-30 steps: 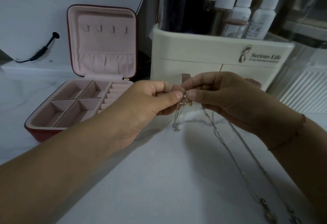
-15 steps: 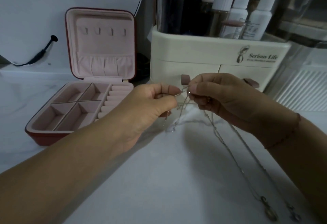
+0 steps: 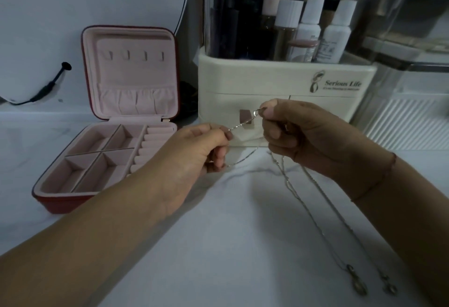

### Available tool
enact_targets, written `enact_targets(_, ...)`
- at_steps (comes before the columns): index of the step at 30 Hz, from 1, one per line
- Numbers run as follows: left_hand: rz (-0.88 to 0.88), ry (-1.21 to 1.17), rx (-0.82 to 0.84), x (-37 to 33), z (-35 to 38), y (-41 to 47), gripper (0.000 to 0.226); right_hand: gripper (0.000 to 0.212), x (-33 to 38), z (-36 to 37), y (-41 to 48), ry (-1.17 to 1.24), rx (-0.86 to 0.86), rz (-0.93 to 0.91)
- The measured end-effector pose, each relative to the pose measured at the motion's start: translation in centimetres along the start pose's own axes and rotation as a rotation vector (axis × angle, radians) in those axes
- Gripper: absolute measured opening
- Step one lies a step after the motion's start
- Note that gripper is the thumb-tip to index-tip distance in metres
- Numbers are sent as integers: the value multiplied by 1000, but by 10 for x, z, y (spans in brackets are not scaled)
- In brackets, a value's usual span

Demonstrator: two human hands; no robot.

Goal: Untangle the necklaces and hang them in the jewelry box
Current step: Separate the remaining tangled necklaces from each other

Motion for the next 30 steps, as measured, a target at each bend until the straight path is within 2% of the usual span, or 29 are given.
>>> enact_targets(3, 3, -24, -40, -1, -5, 2, 34, 9, -1, -6, -2, -126, -36, 27)
enact_targets(7, -19, -179, 24, -2, -3, 0, 28, 21, -6, -6, -4, -214, -14, 78)
enact_targets(11, -13, -255, 115, -7, -3, -6, 3, 18, -7, -6, -2, -188, -2, 39)
enact_targets(14, -29, -261, 118, -6, -4, -6, 4, 11, -6, -11, 1, -112, -38, 17)
enact_targets(19, -63, -190, 91, -1, 3, -5, 25, 17, -3, -4, 1, -35, 5, 6)
enact_targets(21, -47, -137, 88, -1, 5, -6, 26, 23, -4, -1, 1, -10, 13, 12)
enact_targets(25, -72, -66, 68, 5, 5, -5, 12, 26, -2, 4, 1, 43, 40, -1)
enact_targets(30, -14, 117, 25, 1, 6, -7, 29, 25, 2, 7, 0, 82, 53, -36)
Point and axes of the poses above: each hand's wrist, its own y-axis towards the middle knuckle, its own z-axis out of the palm, x = y × z, the point moved 10 cm from there along y, towards the middle knuckle, and after that the axes turned 12 degrees about -z, right-handed, at the moved point
